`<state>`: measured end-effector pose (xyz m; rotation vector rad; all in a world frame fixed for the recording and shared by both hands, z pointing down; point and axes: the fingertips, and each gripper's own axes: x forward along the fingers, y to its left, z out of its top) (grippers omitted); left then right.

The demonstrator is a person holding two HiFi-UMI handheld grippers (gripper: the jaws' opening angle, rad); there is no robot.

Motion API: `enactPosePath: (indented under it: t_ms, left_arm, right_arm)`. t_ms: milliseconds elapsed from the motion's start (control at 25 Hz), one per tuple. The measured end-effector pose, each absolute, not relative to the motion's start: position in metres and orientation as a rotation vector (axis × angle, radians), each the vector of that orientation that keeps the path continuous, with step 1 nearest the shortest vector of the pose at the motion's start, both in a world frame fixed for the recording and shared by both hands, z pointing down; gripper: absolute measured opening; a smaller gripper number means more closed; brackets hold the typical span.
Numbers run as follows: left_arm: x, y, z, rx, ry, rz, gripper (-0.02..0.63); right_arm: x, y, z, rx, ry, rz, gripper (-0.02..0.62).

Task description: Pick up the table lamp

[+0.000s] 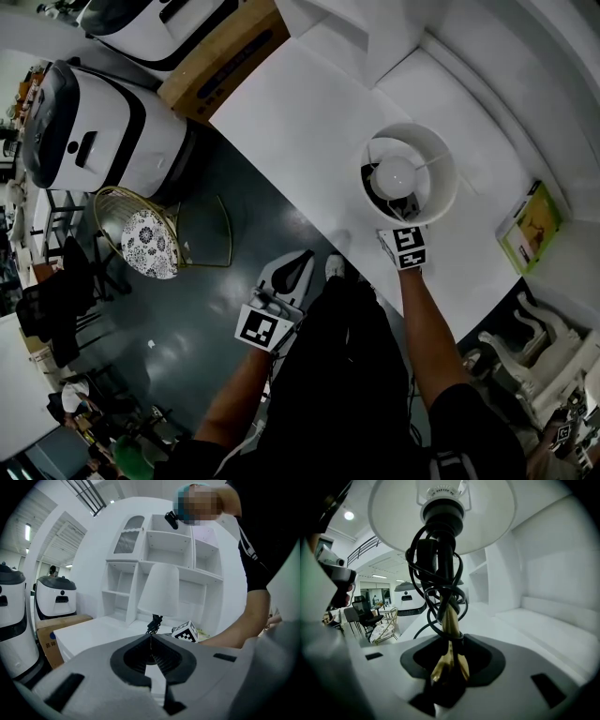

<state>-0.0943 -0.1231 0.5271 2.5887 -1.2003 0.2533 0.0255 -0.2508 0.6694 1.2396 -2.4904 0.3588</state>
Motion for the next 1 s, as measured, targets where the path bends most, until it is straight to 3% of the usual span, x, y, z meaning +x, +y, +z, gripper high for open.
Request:
enactPosePath:
  t_ms: [1000]
  left_arm:
    - [-0.099,-0.126,0.509,2.584,-1.224,0.207,0.018]
  right_arm:
    - [0.023,-0.247,0.608,1.239,-2.564,0.305,0.141]
